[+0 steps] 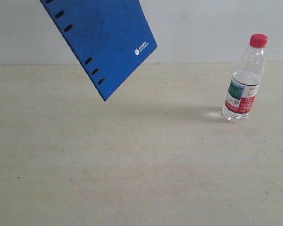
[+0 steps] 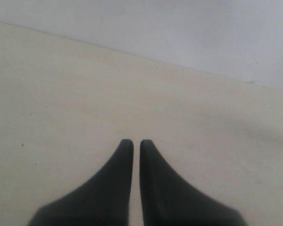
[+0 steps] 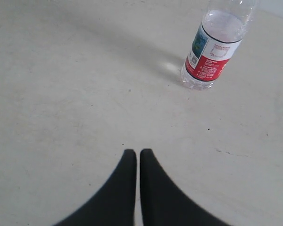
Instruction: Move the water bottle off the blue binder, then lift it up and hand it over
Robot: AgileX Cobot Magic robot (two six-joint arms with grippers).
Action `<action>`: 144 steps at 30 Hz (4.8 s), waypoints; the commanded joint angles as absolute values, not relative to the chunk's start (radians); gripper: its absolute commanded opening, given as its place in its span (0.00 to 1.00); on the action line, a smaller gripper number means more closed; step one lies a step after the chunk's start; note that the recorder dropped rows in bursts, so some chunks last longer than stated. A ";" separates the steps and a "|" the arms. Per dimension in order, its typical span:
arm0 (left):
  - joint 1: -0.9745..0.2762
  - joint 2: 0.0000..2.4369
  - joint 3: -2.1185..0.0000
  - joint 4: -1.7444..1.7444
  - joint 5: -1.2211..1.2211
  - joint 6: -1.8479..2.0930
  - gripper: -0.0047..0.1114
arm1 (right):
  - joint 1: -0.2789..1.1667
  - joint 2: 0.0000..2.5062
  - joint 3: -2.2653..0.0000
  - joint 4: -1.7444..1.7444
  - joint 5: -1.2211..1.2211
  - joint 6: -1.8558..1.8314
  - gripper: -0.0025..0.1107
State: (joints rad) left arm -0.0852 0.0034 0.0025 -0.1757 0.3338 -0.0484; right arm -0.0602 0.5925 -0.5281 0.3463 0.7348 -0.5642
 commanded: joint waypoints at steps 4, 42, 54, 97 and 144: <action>-0.032 0.000 0.000 -0.170 0.322 -0.061 0.09 | -0.061 0.591 -0.527 0.352 0.726 -0.555 0.02; -0.032 0.000 0.000 -0.170 0.310 -0.059 0.09 | 0.079 0.022 -0.205 0.444 0.202 -0.583 0.02; -0.032 0.000 0.000 -0.161 0.310 -0.059 0.09 | 0.067 0.075 0.000 0.272 0.244 -0.269 0.02; -0.032 0.000 0.000 -0.161 0.306 -0.059 0.09 | -0.030 0.000 0.000 0.022 0.413 0.142 0.02; 0.059 0.000 0.000 -0.114 0.367 0.008 0.09 | -0.026 0.000 0.000 0.018 0.366 0.021 0.02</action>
State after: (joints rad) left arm 0.0579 0.0034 0.0025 -0.1189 0.3649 0.0000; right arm -0.0247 0.0048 0.0007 0.0256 0.3767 0.0207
